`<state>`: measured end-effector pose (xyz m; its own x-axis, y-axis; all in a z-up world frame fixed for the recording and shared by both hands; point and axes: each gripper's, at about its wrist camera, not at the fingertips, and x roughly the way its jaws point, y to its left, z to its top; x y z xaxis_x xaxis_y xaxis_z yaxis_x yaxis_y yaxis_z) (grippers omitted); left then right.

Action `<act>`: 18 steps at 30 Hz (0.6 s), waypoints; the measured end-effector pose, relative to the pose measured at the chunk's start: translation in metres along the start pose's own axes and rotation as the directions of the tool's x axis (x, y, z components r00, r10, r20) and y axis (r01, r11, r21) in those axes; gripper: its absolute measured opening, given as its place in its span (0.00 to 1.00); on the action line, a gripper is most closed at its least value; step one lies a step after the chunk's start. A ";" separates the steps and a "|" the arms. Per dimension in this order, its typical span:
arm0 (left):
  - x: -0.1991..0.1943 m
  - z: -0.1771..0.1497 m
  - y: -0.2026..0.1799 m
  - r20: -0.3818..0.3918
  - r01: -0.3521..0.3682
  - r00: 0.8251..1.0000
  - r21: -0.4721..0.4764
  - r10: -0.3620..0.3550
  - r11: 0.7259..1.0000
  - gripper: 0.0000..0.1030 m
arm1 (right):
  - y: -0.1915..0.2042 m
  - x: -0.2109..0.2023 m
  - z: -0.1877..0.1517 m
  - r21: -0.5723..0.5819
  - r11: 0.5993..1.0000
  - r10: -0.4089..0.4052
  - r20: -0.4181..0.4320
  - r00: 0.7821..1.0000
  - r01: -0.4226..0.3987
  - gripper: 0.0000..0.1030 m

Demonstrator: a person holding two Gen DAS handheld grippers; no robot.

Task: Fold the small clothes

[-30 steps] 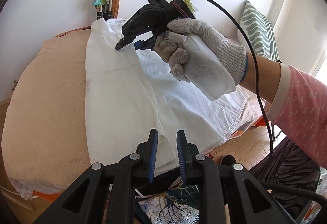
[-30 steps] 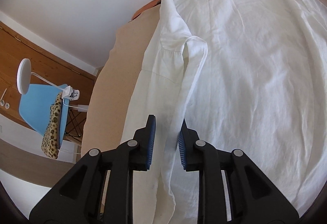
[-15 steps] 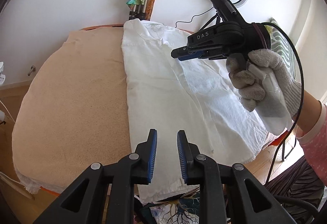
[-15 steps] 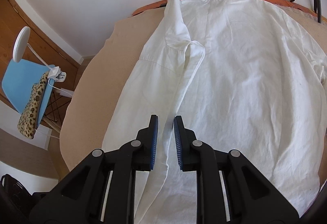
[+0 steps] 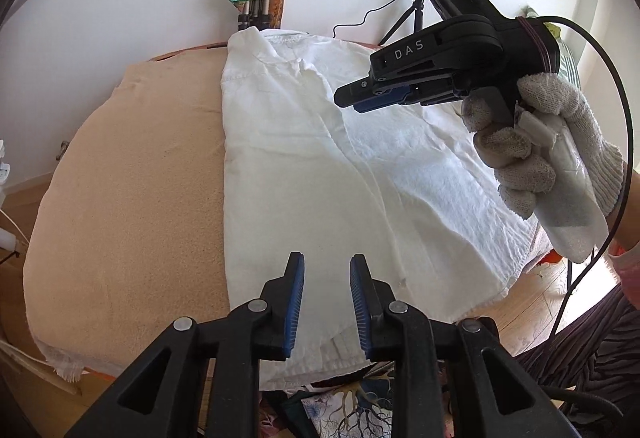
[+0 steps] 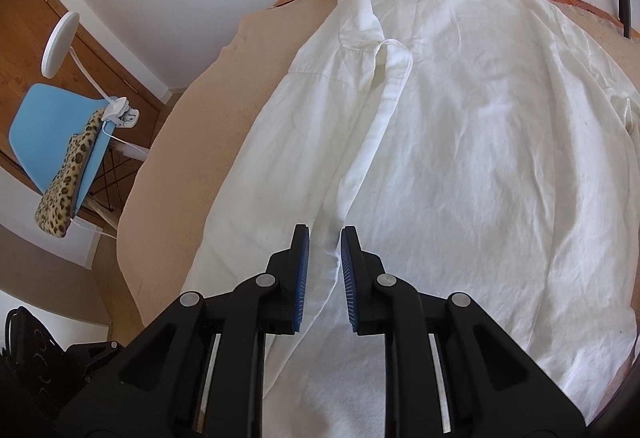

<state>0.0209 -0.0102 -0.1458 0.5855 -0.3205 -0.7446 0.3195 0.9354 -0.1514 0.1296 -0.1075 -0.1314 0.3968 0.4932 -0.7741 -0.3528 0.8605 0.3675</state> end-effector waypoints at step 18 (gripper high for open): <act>0.000 0.054 -0.107 0.100 0.177 0.976 0.133 -0.191 0.975 0.45 | -0.155 -0.147 -0.024 0.224 0.971 -0.128 0.191 0.973 0.084 0.43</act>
<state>0.0270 -0.1179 -0.0946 0.5853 -0.5065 -0.6332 0.5145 0.8355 -0.1927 0.1060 -0.3158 -0.0869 0.5930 0.3942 -0.7021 -0.1191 0.9053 0.4077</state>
